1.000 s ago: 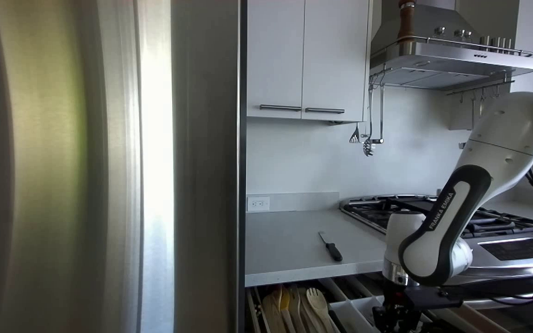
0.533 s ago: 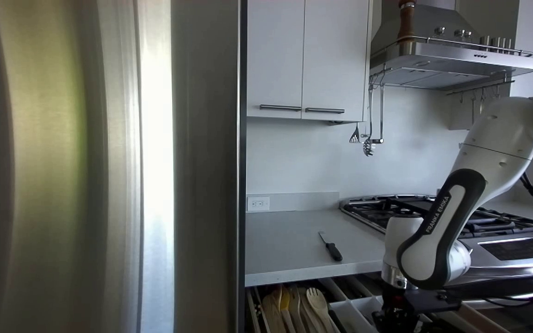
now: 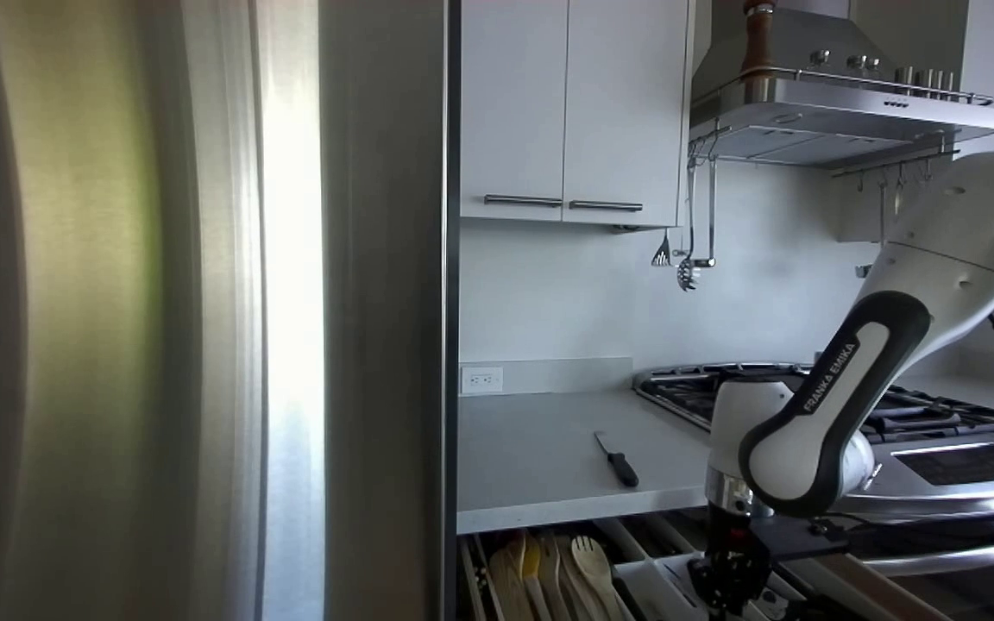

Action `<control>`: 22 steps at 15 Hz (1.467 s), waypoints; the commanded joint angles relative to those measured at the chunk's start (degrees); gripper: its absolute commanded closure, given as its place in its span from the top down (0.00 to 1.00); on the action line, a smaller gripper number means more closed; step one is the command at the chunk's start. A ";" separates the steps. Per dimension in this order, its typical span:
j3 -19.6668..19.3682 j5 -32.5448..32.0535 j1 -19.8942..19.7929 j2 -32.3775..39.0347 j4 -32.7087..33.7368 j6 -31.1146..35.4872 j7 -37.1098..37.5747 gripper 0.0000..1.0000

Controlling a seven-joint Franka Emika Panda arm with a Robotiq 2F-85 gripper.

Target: Move the skewer from the drawer to the countertop

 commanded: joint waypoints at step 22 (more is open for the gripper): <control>0.92 -6.39 -1.61 -14.81 23.96 -41.01 0.47 0.07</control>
